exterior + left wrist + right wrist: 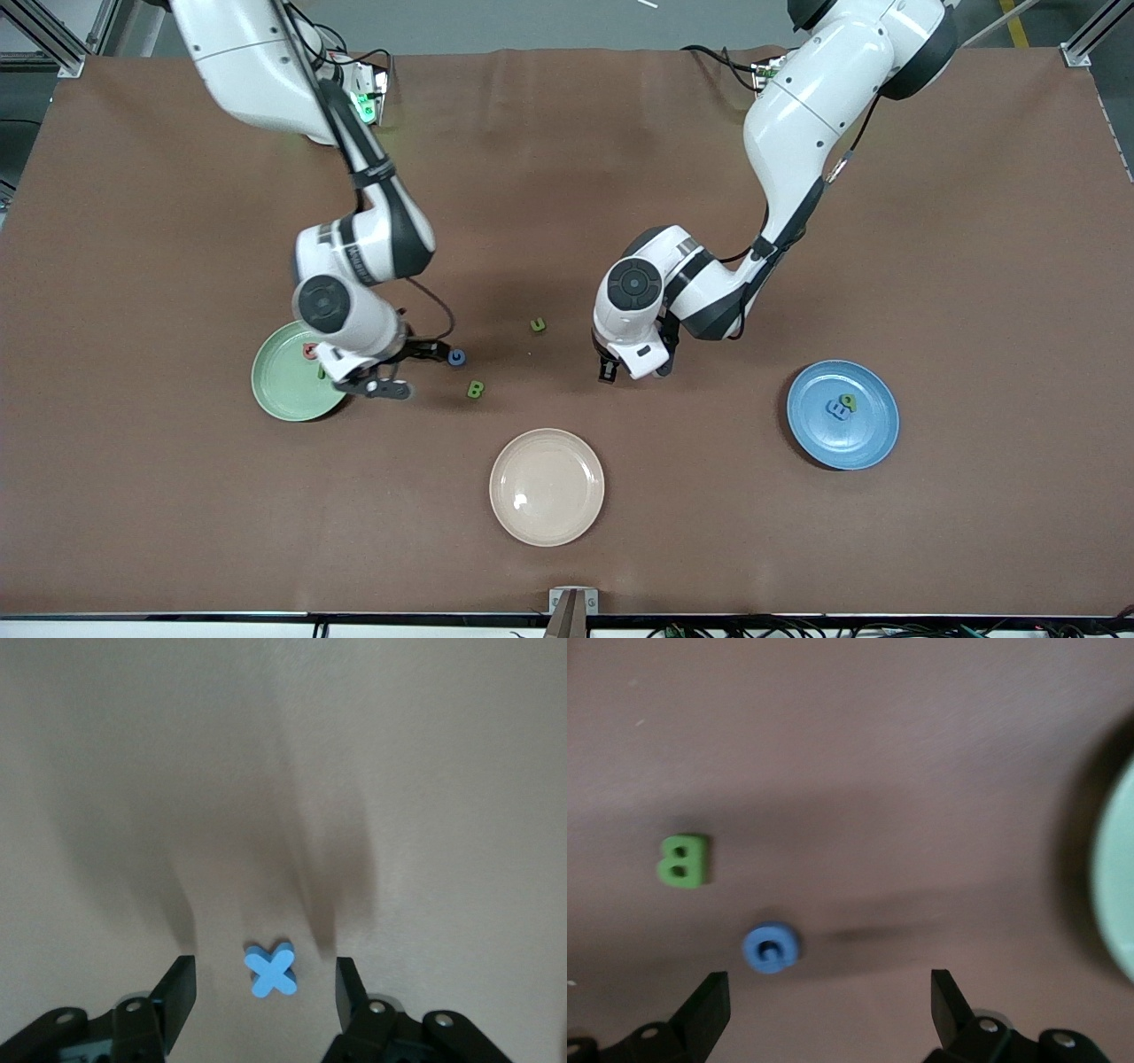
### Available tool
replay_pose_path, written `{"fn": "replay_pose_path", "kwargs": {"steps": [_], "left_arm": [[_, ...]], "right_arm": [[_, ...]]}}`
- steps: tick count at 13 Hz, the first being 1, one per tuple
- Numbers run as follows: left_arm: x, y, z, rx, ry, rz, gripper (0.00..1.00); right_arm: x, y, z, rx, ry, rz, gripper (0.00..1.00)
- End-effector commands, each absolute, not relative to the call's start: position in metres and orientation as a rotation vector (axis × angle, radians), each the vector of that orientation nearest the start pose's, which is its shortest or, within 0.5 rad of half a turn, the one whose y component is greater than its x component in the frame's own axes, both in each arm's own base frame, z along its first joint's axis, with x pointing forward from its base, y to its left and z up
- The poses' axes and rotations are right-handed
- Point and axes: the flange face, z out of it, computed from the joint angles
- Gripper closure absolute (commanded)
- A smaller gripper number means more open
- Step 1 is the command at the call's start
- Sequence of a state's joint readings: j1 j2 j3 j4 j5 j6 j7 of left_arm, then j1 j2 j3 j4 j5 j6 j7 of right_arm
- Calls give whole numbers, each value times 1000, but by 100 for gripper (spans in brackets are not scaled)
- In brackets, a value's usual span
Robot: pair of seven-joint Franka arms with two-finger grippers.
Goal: Sort upper and lower case letters into plates
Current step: 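Carry the x to the blue plate while the right gripper grasps the G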
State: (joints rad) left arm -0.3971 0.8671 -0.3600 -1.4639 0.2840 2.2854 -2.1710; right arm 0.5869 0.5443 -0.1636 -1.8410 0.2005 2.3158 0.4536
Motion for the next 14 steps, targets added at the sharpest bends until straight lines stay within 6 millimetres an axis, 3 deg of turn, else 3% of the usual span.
{"fn": "replay_pose_path", "kwargs": {"steps": [1,4,5,7,10,14], "left_arm": [[558,-459,174,-2454,-1991,80,31],[558,-458,171,-2457,-1982,84,45],[558,-457,170,-2461,-1975,84,58],[563,-451,174,-2483,-1952,72,99],[581,-432,193,-2523,-1912,10,100],[620,-361,245,-2577,-1697,-29,100]], "right_arm": [[566,288,205,-3094,306,78,0],[564,296,184,-3094,299,16,4],[565,297,183,-3094,294,6,9],[565,296,182,-3095,293,2,17],[566,295,177,-3097,290,-10,27],[566,295,173,-3099,293,-12,40]]}}
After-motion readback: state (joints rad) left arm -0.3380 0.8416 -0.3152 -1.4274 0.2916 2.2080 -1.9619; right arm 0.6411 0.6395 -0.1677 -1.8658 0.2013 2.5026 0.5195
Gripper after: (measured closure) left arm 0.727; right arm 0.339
